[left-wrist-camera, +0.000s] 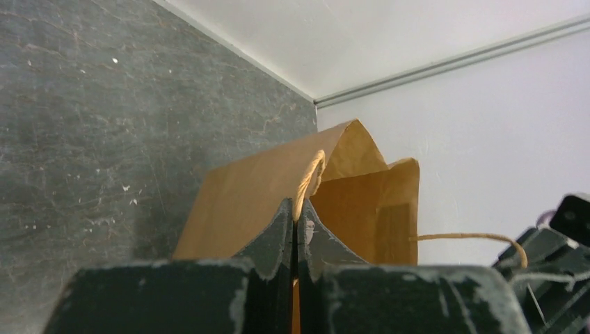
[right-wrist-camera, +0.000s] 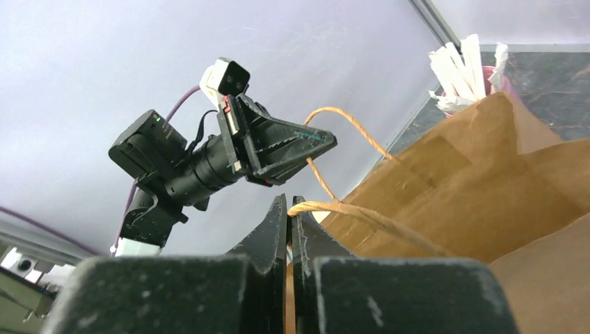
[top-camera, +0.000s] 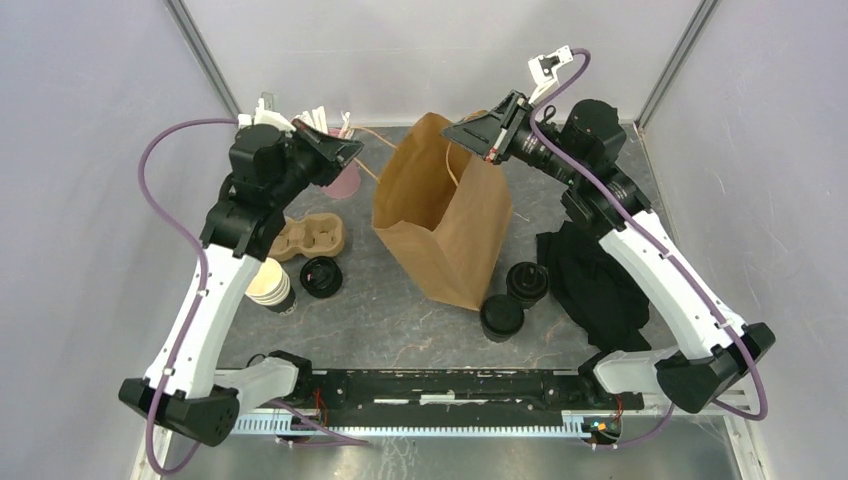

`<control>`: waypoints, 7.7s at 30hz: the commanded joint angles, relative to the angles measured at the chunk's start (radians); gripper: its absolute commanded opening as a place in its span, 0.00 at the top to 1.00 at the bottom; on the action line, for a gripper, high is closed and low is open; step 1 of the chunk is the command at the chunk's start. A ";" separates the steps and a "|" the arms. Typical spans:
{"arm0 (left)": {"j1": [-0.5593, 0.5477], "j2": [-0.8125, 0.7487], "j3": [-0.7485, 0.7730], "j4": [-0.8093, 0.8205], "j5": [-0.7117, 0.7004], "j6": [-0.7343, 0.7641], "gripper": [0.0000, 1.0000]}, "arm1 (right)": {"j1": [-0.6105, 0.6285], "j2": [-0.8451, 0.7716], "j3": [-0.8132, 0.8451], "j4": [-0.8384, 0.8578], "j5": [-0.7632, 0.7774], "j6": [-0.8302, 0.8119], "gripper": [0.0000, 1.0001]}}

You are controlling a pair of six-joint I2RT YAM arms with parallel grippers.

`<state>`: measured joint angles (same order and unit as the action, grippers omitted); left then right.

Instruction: Pack the takeout coffee

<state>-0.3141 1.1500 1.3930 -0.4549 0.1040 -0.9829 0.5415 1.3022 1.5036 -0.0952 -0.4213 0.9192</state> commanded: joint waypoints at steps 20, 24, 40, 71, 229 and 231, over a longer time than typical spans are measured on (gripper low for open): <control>0.076 -0.050 0.026 -0.163 -0.074 0.082 0.98 | 0.103 0.277 0.380 0.130 -0.225 0.008 1.00; 0.114 -0.087 -0.143 -0.205 -0.121 0.056 0.98 | 0.011 0.181 -0.046 0.173 -0.254 0.131 1.00; 0.116 -0.116 -0.134 0.207 0.300 0.191 0.98 | -0.056 0.064 -0.091 0.140 -0.349 -0.069 1.00; -0.011 0.077 -0.189 0.419 0.789 0.117 0.98 | -0.015 -0.314 -0.681 -0.215 -0.455 -0.667 0.97; -0.700 0.467 0.395 0.044 -0.667 1.584 0.98 | -0.082 -0.381 -0.267 -0.702 0.521 -0.768 0.02; -0.701 0.459 0.359 0.058 -0.662 1.592 0.98 | -0.140 -0.329 -0.219 -0.755 0.515 -0.757 0.02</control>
<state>-1.0142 1.6260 1.7912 -0.4549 -0.5243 0.5117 0.4679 0.9035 1.1809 -0.7780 0.0845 0.1196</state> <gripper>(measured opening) 0.045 0.979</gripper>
